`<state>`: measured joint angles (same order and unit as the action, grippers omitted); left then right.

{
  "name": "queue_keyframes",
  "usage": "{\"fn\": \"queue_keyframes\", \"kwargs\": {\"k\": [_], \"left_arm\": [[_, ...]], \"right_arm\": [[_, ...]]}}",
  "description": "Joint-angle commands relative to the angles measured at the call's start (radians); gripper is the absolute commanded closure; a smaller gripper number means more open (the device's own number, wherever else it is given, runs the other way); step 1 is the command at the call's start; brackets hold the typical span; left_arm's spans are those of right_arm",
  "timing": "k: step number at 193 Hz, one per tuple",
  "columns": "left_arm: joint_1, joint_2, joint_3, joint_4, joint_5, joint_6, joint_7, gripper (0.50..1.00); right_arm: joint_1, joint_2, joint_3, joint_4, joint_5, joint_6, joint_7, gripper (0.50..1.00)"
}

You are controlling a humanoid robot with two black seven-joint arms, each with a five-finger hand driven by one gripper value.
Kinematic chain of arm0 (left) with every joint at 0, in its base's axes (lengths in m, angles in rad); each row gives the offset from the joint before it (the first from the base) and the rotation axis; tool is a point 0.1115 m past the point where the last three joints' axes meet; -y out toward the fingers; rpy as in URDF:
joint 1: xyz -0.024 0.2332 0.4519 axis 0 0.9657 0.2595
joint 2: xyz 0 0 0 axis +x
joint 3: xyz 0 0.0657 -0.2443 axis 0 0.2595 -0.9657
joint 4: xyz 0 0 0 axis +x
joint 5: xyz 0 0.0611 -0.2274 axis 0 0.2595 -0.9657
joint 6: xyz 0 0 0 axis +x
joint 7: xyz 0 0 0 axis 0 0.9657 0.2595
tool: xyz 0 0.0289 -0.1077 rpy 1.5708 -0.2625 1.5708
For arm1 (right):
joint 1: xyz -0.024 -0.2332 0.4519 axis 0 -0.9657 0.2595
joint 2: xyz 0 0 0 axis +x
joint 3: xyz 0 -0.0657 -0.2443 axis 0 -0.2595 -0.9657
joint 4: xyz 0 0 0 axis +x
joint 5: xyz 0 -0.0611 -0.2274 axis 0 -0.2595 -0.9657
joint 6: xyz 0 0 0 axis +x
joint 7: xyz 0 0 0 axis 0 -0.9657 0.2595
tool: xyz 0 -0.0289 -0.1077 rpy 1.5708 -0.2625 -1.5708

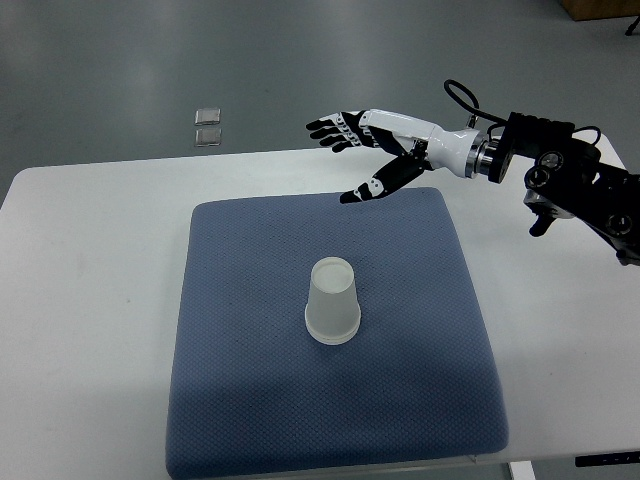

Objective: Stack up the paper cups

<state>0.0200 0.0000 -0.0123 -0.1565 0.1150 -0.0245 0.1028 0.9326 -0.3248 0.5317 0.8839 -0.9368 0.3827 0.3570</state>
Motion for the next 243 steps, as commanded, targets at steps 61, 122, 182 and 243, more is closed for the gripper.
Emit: {"fn": "queue_keyframes", "kwargs": {"k": [61,122,182,243], "left_arm": [[0.000,0.000,0.000,0.000,0.000,0.000,0.000,0.500],[0.000,0.000,0.000,0.000,0.000,0.000,0.000,0.500],[0.000,0.000,0.000,0.000,0.000,0.000,0.000,0.500],[0.000,0.000,0.000,0.000,0.000,0.000,0.000,0.500]], "right_arm": [[-0.029,0.092,-0.006,-0.263,0.786,0.087,-0.454,0.611],[-0.031,0.105,0.028,-0.296,0.952,0.071,-0.458,0.609],[-0.064,0.119,0.152,-0.296,0.980,0.070,-0.448,0.607],[-0.101,0.124,0.175,-0.296,0.978,0.073,-0.339,0.583]]}}
